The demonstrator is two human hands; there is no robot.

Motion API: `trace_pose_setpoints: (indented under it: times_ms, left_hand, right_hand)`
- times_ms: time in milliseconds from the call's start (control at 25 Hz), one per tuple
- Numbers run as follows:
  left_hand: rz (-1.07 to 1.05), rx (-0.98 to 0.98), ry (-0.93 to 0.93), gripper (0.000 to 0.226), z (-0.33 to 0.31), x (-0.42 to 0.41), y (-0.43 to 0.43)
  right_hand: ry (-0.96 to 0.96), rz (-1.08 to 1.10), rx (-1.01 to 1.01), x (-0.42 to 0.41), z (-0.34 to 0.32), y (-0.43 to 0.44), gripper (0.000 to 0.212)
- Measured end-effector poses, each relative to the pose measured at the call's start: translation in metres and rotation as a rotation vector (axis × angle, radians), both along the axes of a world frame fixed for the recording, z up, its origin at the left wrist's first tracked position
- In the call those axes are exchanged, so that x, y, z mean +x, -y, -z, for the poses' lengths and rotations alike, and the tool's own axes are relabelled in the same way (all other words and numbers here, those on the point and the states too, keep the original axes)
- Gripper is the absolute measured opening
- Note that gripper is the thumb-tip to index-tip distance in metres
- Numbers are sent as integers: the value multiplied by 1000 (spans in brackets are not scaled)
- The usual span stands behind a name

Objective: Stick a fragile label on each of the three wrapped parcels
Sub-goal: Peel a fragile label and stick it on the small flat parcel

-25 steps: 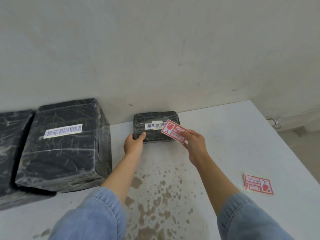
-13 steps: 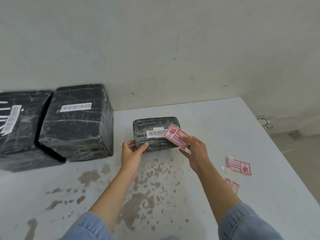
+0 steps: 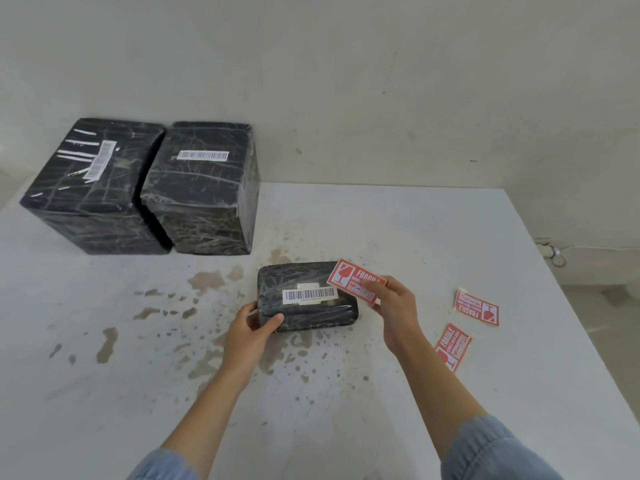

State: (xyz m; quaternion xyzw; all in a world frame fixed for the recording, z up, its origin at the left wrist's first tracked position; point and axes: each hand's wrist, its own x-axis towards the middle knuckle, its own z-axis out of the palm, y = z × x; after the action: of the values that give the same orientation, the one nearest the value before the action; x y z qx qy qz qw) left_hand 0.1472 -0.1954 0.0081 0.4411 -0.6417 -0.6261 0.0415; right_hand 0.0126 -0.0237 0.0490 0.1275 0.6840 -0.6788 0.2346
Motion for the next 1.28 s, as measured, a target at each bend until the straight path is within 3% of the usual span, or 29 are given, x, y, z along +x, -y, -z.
trace_pose_setpoints:
  times_ms: [120,280,400,560,680,840,1160,1280]
  left_hand:
    - [-5,-144,77,62,-3,2,6]
    - [41,-373,-48,57,-22,-12,16]
    - [180,-149,-153,66,-46,-38,14]
    - [131,101,-204,68,-54,-63,7]
    - [68,83,-207,62,-52,-66,4]
    - [-51,80,-208,59,-48,-65,11]
    - [-70,163,-231,60,-47,-74,5]
    - [-21,5,-208,61,-38,-69,11]
  right_hand:
    - [-38,-37,-4,-8,-3,9,8]
    - [-69,-162,22,-12,-5,28,6]
    - [-91,-219,-1,-12,-8,37,5]
    - [-148,-331,45,-12,-13,41,4]
    - [-153,-363,54,-14,-16,39,15]
    - [-113,-228,79,-20,-15,34,43]
    - [-21,-344,154,-19,-12,54,12]
    - [20,-293,173,-24,-11,56,13]
